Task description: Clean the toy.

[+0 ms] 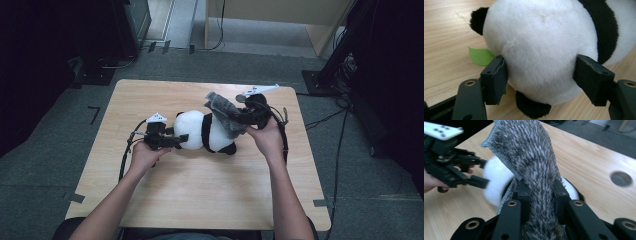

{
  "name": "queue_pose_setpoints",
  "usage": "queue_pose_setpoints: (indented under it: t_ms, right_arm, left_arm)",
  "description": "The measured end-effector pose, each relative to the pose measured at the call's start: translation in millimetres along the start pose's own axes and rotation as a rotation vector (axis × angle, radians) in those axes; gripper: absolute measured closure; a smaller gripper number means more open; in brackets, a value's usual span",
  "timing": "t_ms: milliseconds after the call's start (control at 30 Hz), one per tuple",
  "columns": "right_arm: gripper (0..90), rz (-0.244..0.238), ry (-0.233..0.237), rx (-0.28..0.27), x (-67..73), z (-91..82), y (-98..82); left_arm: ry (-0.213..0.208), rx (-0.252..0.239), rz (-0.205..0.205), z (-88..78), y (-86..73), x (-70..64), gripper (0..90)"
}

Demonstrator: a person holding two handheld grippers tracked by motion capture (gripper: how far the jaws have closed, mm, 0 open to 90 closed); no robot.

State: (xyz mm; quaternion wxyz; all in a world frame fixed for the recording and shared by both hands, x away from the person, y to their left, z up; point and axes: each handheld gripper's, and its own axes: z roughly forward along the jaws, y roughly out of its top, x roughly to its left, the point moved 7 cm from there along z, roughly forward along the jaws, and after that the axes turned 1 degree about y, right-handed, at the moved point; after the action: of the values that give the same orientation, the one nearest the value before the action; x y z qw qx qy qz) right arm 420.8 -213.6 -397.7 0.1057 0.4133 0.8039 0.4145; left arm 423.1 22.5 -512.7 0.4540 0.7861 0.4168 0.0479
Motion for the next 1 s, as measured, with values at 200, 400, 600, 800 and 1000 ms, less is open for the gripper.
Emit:
queue_pose_setpoints:
  t_ms: [200, 400, 600, 800, 1000]
  right_arm:
    - [74.6, -0.1, 0.018, 0.032, 36.9, 28.7, 8.3]
    - [74.5, -0.162, 0.031, 0.063, 57.2, 55.2, 8.8]
    - [74.5, -0.203, 0.062, 0.077, 79.8, 84.5, 10.0]
    - [74.7, -0.209, 0.079, 0.096, 79.3, 106.6, -3.2]
    - [74.7, -0.203, 0.057, 0.1, 73.1, 98.8, -4.2]
  left_arm:
    - [0.005, -0.002, -0.001, 0.0, -0.2, -1.7, 30.0]
    - [0.013, -0.012, -0.002, 0.4, 0.3, -2.9, 30.2]
    - [0.022, -0.016, 0.002, 0.4, 1.1, -4.5, 30.2]
    - [0.028, -0.011, -0.002, 0.9, 0.7, -5.2, 30.3]
    - [0.029, -0.012, 0.007, 2.3, 0.3, -6.2, 30.1]
